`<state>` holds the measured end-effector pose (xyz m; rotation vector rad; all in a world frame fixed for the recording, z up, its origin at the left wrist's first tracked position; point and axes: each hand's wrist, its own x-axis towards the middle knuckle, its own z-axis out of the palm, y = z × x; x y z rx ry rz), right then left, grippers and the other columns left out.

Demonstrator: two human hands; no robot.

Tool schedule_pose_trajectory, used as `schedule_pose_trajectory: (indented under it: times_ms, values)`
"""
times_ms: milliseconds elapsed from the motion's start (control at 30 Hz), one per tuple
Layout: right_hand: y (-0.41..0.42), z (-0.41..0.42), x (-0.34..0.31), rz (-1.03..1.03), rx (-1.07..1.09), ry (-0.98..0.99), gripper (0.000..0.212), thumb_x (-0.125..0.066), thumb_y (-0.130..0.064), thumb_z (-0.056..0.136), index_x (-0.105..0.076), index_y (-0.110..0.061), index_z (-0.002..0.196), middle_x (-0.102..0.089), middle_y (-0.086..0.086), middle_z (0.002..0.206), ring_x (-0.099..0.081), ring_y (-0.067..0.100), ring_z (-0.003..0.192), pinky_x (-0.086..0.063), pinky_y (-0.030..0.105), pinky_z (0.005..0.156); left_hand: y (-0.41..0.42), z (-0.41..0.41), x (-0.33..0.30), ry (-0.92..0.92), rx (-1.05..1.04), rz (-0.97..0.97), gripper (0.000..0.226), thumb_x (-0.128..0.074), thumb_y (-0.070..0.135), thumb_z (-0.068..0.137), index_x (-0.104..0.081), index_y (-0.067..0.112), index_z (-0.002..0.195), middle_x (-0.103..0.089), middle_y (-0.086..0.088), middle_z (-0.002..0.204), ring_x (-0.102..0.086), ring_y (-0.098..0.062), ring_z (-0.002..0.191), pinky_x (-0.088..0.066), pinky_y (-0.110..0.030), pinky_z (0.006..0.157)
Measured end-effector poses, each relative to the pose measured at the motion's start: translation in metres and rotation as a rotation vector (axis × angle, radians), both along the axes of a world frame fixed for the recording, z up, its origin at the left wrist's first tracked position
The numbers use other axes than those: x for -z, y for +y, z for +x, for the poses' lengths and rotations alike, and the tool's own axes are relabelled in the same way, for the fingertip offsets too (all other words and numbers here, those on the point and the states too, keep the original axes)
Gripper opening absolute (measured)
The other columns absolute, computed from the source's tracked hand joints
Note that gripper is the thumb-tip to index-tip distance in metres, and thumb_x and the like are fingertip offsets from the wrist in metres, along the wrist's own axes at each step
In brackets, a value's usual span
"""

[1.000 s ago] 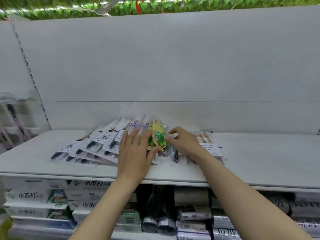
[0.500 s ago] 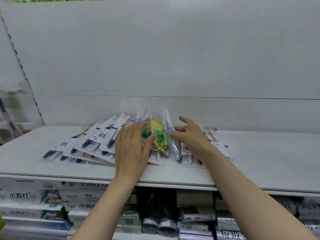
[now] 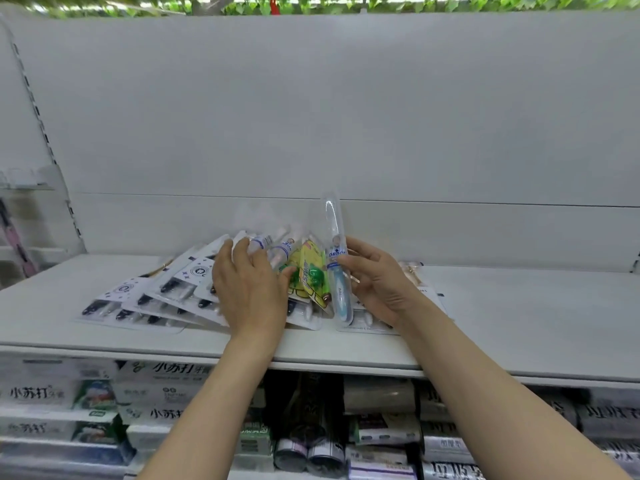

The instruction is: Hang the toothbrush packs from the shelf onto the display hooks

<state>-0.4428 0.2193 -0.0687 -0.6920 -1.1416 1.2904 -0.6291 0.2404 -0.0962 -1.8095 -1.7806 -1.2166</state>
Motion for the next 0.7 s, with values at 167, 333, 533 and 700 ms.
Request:
schedule_pose_trajectory:
  times_ms: [167, 333, 533, 700]
  values:
    - [-0.001, 0.002, 0.000, -0.012, -0.079, 0.055, 0.050, -0.067, -0.002, 0.080, -0.061, -0.002, 0.130, -0.071, 0.015, 0.116, -0.070, 0.024, 0.099, -0.058, 0.031, 0.086, 0.004, 0.004, 0.002, -0.026, -0.039, 0.021, 0.041, -0.077, 0.024, 0.081, -0.066, -0.005, 0.107, -0.060, -0.022, 0.127, -0.044, -0.043, 0.130, -0.037, -0.058, 0.106]
    - [0.000, 0.004, 0.000, -0.014, -0.111, 0.107, 0.048, -0.065, 0.003, 0.085, -0.060, -0.005, 0.132, -0.071, 0.016, 0.117, -0.070, 0.025, 0.099, -0.059, 0.029, 0.084, -0.001, 0.002, 0.003, -0.152, 0.040, 0.176, 0.047, -0.054, 0.038, 0.096, -0.061, -0.005, 0.113, -0.064, -0.021, 0.121, -0.040, -0.042, 0.136, -0.026, -0.059, 0.115]
    - [0.000, 0.005, 0.000, -0.009, -0.149, 0.141, 0.047, -0.066, 0.003, 0.084, -0.063, -0.008, 0.130, -0.070, 0.018, 0.120, -0.069, 0.024, 0.100, -0.058, 0.030, 0.089, -0.020, 0.005, -0.008, -0.420, 0.221, 0.206, 0.052, -0.045, 0.045, 0.097, -0.059, 0.000, 0.118, -0.059, -0.021, 0.124, -0.040, -0.034, 0.132, -0.033, -0.055, 0.110]
    - [0.000, 0.004, 0.000, -0.018, -0.175, 0.156, 0.052, -0.067, 0.003, 0.084, -0.059, -0.006, 0.135, -0.066, 0.022, 0.128, -0.069, 0.026, 0.103, -0.058, 0.032, 0.091, -0.019, 0.004, -0.009, -0.442, 0.281, 0.225, 0.053, -0.040, 0.047, 0.099, -0.054, 0.006, 0.129, -0.061, -0.009, 0.114, -0.043, -0.020, 0.111, -0.036, -0.030, 0.085]
